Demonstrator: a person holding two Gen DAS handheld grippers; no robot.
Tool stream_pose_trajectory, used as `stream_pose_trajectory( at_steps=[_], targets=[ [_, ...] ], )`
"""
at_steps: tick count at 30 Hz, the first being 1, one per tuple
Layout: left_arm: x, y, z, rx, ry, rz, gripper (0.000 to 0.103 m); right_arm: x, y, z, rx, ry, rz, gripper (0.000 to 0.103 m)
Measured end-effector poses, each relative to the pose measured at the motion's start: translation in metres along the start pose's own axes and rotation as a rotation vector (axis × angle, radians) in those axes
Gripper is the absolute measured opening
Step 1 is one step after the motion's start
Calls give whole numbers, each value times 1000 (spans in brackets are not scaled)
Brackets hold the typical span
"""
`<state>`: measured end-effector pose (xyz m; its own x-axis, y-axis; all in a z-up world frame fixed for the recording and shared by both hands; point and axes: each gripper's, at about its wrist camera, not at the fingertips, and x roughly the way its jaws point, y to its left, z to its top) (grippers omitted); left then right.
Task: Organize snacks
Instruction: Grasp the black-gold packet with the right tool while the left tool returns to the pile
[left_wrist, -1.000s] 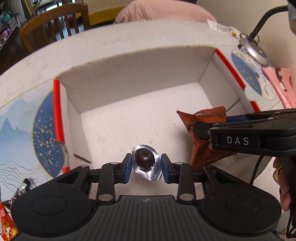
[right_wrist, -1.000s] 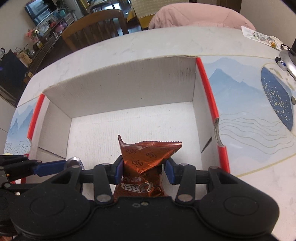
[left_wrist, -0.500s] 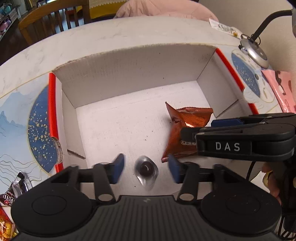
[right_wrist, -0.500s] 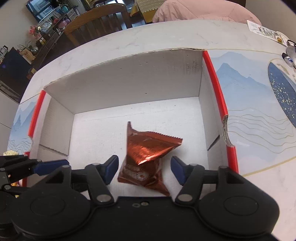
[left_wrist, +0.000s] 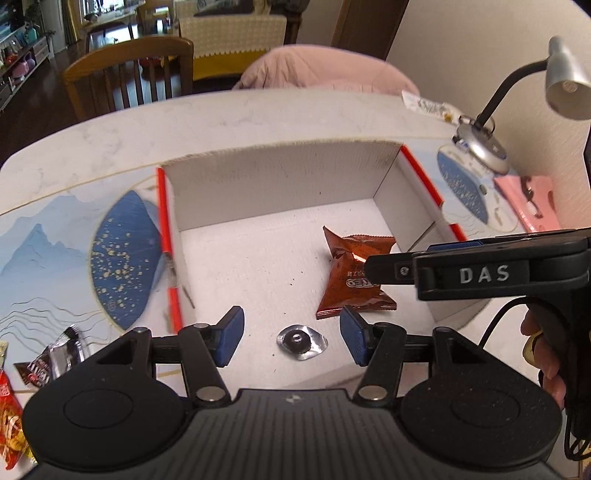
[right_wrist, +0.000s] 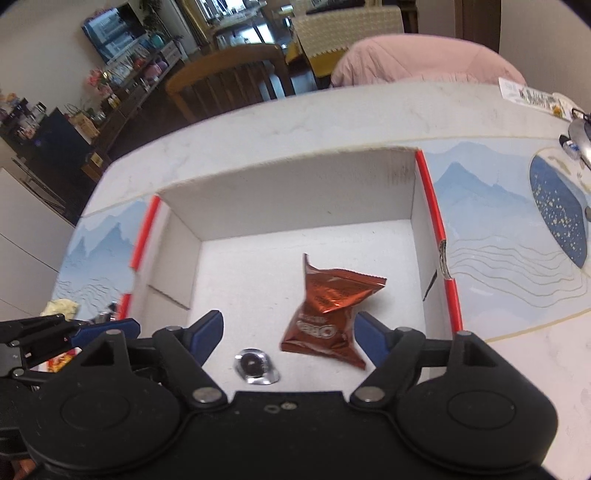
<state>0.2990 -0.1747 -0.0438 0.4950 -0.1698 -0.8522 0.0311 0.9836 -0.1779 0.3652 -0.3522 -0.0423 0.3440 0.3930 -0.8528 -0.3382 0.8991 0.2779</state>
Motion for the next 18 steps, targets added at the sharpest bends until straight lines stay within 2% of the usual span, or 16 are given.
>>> stream_pose_trajectory(
  at_steps=[7, 10, 13, 14, 18],
  targets=[
    [-47, 23, -18, -21, -76, -24, 56, -39, 31, -16, -35, -102, 23, 83],
    [-67, 36, -29, -25, -113, -8, 56, -49, 45, -24, -30, -120, 47, 85],
    [-88, 51, -42, -23, -151, 7, 61, -54, 64, -34, -63, -143, 61, 91],
    [-95, 56, -47, -19, -161, 18, 64, -55, 72, -38, -78, -152, 64, 91],
    [-117, 82, -65, -19, -185, 34, 68, -56, 99, -51, -110, -166, 84, 94]
  ],
)
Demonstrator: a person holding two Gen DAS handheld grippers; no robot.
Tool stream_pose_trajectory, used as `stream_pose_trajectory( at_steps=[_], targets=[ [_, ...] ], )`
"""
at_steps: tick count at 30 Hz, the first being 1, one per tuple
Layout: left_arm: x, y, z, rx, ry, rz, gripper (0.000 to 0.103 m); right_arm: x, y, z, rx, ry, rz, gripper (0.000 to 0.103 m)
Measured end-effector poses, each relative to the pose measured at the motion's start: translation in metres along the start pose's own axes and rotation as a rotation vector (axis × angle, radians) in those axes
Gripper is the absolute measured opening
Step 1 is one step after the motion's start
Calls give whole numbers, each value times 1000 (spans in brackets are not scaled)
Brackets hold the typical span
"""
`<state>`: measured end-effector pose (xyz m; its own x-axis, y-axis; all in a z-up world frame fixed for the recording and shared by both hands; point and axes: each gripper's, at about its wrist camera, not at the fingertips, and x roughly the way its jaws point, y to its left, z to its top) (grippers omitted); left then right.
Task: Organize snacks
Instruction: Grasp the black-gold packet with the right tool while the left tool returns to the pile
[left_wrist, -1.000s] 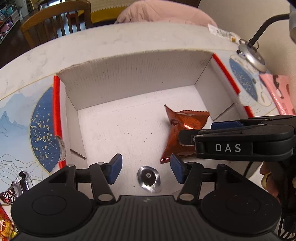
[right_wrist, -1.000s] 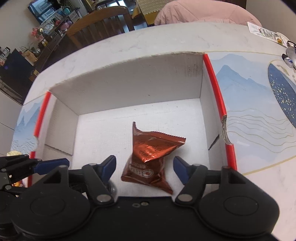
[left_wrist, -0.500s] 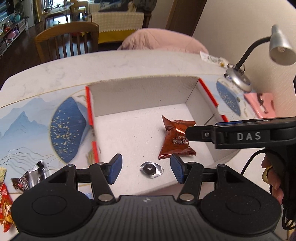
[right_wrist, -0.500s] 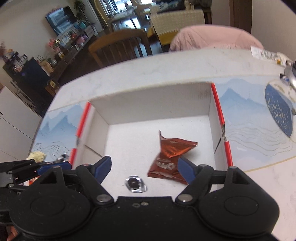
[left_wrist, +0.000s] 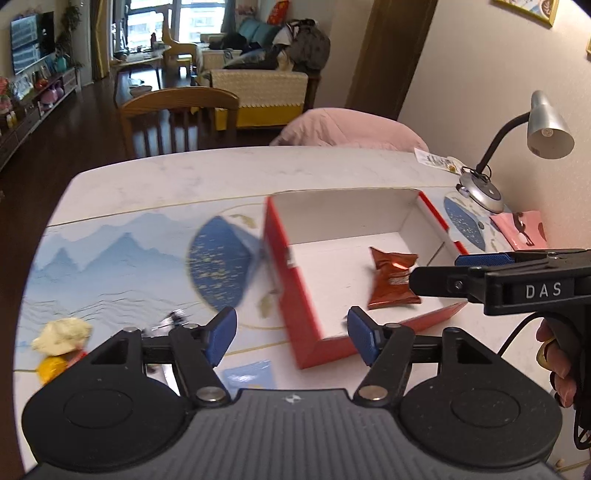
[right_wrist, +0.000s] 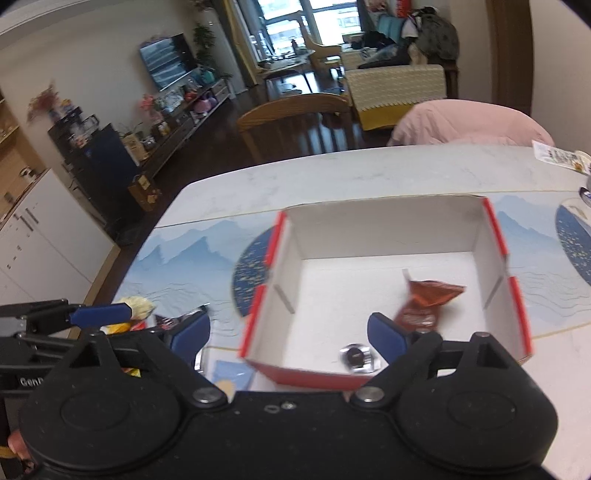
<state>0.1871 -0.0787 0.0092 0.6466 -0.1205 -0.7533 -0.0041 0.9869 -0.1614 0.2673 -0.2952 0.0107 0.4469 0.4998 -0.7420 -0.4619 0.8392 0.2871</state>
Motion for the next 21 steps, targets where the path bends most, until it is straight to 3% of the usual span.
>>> stream_pose_trajectory(
  at_steps=[8, 13, 15, 21],
  targets=[
    [-32, 64, -27, -48, -34, 47, 84, 20, 54, -23, -60, 22, 12, 100],
    [-40, 108, -42, -143, -27, 17, 91, 35, 86, -42, -114, 61, 28, 100],
    [-39, 124, -48, -176, -18, 27, 99, 41, 101, -53, -165, 79, 30, 100],
    [-28, 163, -76, -261, 32, 65, 99, 67, 146, -100, -400, 146, 43, 99]
  ],
)
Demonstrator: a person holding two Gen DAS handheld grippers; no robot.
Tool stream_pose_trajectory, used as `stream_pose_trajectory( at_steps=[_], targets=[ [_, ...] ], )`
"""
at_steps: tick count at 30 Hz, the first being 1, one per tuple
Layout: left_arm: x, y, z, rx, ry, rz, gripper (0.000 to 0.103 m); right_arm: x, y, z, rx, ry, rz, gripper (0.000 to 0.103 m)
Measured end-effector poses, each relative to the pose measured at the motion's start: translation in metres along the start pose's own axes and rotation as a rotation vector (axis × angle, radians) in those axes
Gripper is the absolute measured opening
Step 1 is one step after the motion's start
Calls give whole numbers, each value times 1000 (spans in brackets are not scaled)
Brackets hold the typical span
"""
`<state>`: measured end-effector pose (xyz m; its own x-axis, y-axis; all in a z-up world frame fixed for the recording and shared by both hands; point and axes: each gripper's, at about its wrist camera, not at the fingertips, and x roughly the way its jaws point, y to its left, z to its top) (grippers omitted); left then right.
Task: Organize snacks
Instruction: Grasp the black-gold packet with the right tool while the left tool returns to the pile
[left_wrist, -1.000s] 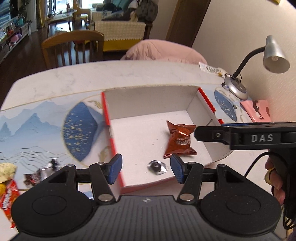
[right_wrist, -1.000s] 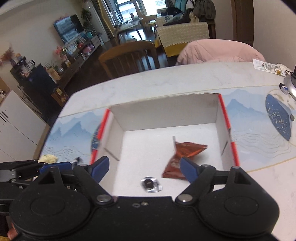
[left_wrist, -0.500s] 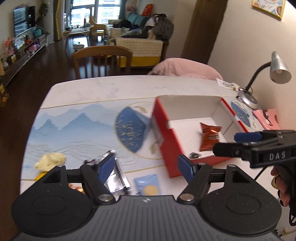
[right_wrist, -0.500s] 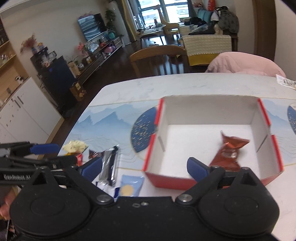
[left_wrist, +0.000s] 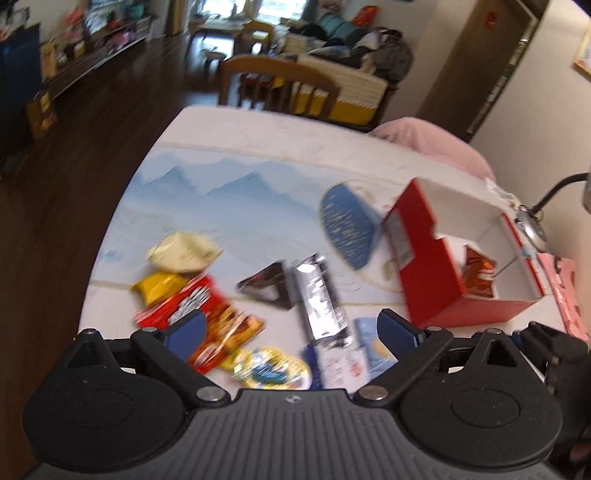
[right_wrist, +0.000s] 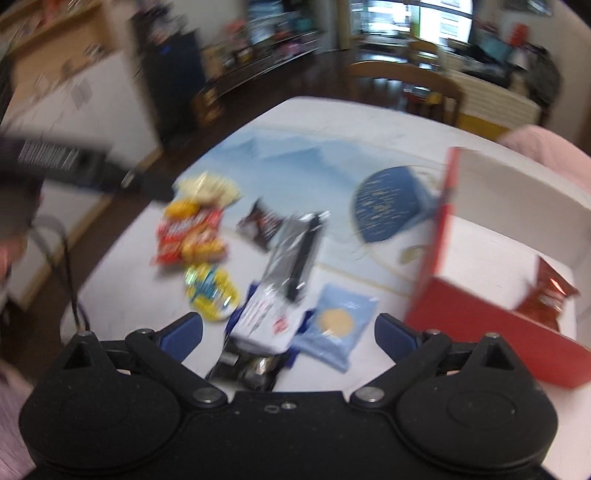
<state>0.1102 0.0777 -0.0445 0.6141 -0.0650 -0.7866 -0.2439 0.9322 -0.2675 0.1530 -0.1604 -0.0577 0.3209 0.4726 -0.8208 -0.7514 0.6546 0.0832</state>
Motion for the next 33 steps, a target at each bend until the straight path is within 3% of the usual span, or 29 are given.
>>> stream_pose_trajectory(
  at_steps=[6, 11, 21, 27, 33],
  targets=[
    [14, 26, -17, -61, 55, 34, 99, 27, 42, -12, -195, 82, 52, 97],
    [16, 36, -27, -82, 76, 40, 99, 49, 55, -15, -309, 148, 70, 89],
    [26, 41, -40, -98, 113, 57, 99, 83, 65, -23, -531, 246, 61, 62],
    [40, 36, -47, -103, 141, 83, 99, 87, 66, -29, -579, 270, 72, 50],
    [56, 20, -53, -99, 168, 89, 98, 81, 49, -34, -490, 268, 94, 37]
  ],
)
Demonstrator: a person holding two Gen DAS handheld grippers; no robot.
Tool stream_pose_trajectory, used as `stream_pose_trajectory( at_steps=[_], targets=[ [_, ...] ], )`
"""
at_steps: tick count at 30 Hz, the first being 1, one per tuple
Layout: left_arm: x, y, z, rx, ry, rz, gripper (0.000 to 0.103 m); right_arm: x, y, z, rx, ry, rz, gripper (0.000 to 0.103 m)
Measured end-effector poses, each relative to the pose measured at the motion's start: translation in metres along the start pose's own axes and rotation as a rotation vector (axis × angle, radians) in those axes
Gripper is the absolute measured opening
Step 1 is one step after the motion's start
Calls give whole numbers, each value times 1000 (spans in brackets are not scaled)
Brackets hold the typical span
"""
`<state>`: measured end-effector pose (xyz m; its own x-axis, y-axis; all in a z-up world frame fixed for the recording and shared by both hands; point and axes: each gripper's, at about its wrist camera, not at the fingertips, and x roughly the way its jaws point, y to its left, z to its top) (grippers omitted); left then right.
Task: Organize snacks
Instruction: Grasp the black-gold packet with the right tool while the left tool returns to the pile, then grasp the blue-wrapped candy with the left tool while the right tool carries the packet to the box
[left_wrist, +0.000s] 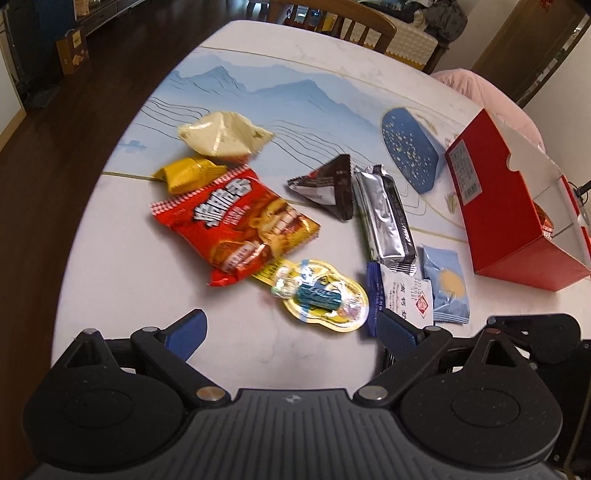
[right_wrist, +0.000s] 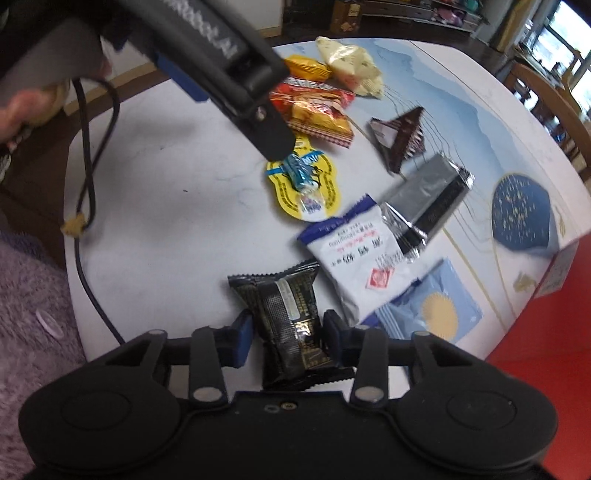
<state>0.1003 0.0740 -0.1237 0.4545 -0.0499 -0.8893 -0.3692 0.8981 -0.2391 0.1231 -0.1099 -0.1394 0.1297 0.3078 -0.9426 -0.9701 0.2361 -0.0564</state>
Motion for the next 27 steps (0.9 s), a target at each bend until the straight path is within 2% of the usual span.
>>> stream_pose_trajectory(
  at_steps=[2, 6, 11, 14, 23, 27],
  targets=[
    [5, -2, 1, -30, 7, 11, 96, -2, -4, -5, 31, -5, 12, 35],
    [16, -3, 9, -123, 50, 23, 78, -10, -12, -14, 96, -24, 44, 33],
    [24, -3, 21, -279, 95, 20, 62, -24, -26, -27, 171, -59, 105, 33],
    [27, -7, 26, -344, 106, 28, 59, -32, -34, -37, 190, -84, 129, 33],
    [45, -29, 32, -371, 111, 182, 45, -54, -57, -60, 206, -163, 162, 33],
    [49, -32, 34, -378, 118, 221, 41, -60, -67, -70, 211, -183, 160, 33]
  ],
)
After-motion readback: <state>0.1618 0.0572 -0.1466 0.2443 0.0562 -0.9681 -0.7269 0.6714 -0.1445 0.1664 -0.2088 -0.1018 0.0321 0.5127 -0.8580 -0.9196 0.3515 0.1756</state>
